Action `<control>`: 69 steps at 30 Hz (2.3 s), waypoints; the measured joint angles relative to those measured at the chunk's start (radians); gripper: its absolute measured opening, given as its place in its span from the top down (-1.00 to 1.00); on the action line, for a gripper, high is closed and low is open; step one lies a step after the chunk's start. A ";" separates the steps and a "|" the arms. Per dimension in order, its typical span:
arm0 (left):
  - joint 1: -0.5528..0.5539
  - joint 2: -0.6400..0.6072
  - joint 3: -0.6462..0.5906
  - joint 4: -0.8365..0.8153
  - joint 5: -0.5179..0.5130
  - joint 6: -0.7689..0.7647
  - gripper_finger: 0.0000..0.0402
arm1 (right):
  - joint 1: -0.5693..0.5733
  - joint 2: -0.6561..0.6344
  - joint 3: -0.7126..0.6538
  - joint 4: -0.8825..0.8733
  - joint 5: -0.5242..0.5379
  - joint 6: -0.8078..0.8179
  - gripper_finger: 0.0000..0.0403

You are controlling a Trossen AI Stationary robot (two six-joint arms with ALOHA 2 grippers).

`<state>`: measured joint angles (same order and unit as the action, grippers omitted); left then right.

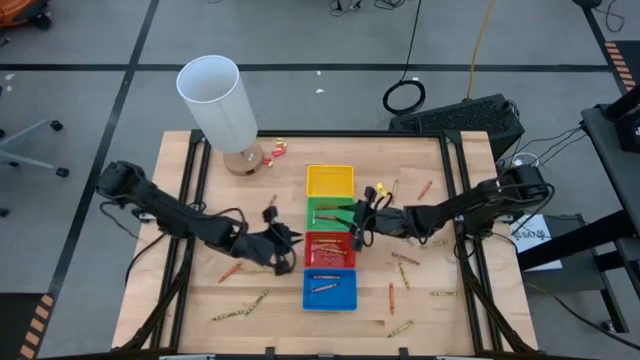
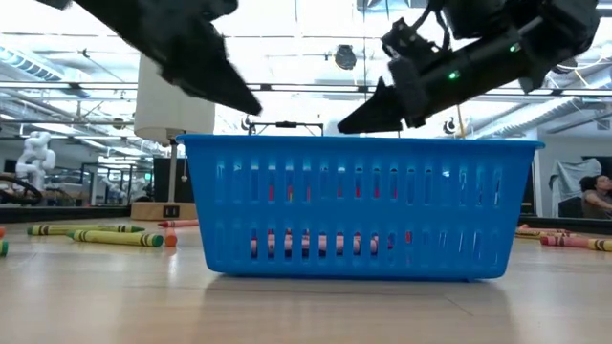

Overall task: Sort crayons
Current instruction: Put the red crayon into the blue bin

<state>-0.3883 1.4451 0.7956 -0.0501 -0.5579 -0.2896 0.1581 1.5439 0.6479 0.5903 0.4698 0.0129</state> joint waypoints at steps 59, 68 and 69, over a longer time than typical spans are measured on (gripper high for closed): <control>0.258 0.074 -0.315 -0.029 -0.175 -0.463 0.01 | 0.138 -0.002 0.000 0.040 -0.001 0.021 0.32; 0.267 0.153 -0.313 0.000 -0.178 -0.547 0.03 | 0.138 -0.002 0.000 0.012 -0.002 0.042 0.32; 0.269 0.161 -0.311 0.001 -0.173 -0.557 0.06 | 0.138 -0.002 0.000 0.008 -0.003 0.047 0.32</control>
<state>-0.1196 1.6060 0.4842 -0.0488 -0.7311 -0.8466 0.2966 1.5417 0.6479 0.5978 0.4671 0.0603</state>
